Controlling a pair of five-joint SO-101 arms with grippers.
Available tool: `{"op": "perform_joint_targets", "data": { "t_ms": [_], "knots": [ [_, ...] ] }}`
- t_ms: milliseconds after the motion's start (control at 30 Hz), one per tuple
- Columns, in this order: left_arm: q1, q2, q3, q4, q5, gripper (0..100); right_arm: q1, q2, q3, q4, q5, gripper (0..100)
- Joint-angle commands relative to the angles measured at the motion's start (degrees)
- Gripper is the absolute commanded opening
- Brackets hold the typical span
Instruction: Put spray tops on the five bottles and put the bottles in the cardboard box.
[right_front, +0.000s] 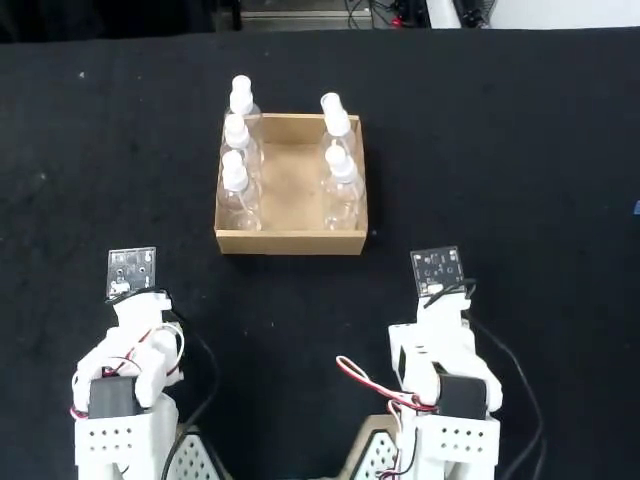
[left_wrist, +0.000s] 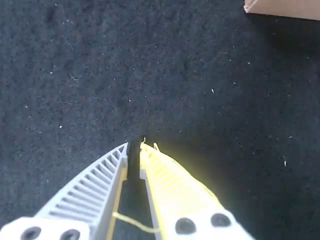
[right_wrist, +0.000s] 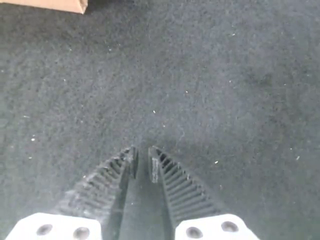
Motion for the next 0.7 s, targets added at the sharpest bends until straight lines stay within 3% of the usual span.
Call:
{"op": "perform_joint_targets", "data": {
  "t_ms": [0, 267, 400, 667],
  "knots": [
    [-0.4, -0.3, 1.3, -0.1, 0.0, 3, 0.7, -5.6, -0.2, 0.4, -0.4, 1.2],
    [-0.4, -0.3, 1.3, -0.1, 0.0, 3, 0.7, -5.6, -0.2, 0.4, -0.5, 1.1],
    [-0.4, -0.3, 1.3, -0.1, 0.0, 3, 0.6, -5.6, -0.2, 0.1, -8.4, 1.5],
    [-0.4, -0.3, 1.3, -0.1, 0.0, 3, -5.2, -5.1, -0.1, -0.8, -10.4, 1.5]
  ]
}}
